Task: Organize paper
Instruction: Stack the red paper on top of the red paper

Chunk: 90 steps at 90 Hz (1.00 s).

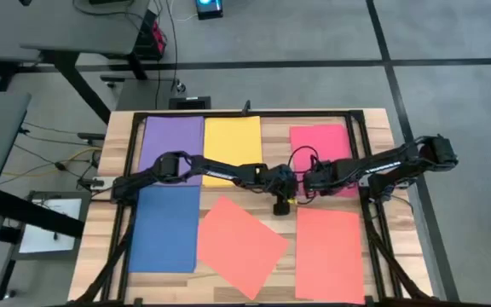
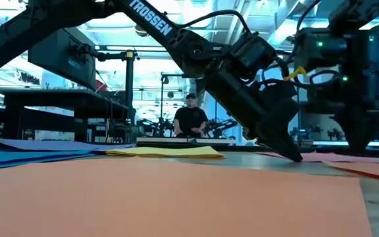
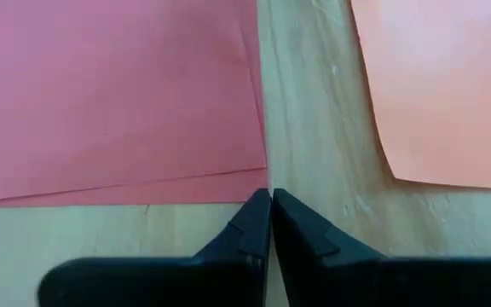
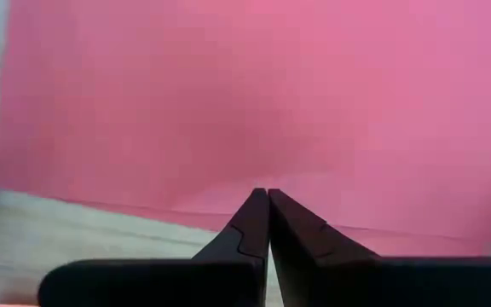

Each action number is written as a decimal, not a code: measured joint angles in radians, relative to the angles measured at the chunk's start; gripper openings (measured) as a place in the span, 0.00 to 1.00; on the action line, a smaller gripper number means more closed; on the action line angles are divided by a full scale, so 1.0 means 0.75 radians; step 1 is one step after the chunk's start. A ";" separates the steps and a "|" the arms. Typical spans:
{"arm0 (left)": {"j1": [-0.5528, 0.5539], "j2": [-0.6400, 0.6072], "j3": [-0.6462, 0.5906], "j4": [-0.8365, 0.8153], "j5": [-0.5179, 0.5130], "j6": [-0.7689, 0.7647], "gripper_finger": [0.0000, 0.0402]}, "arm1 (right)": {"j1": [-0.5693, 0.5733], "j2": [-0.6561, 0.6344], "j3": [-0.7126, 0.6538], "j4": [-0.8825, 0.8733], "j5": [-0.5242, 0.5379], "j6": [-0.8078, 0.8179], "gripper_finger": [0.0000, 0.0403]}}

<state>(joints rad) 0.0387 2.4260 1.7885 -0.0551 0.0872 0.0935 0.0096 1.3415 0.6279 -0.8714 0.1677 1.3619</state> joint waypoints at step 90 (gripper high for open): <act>0.002 -0.004 0.001 0.001 -0.002 0.002 0.00 | 0.005 0.016 -0.039 0.390 -0.007 0.024 0.00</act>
<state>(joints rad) 0.0402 2.4233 1.7889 -0.0547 0.0856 0.0952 0.0135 1.3536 0.5987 -0.5791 0.1623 1.3798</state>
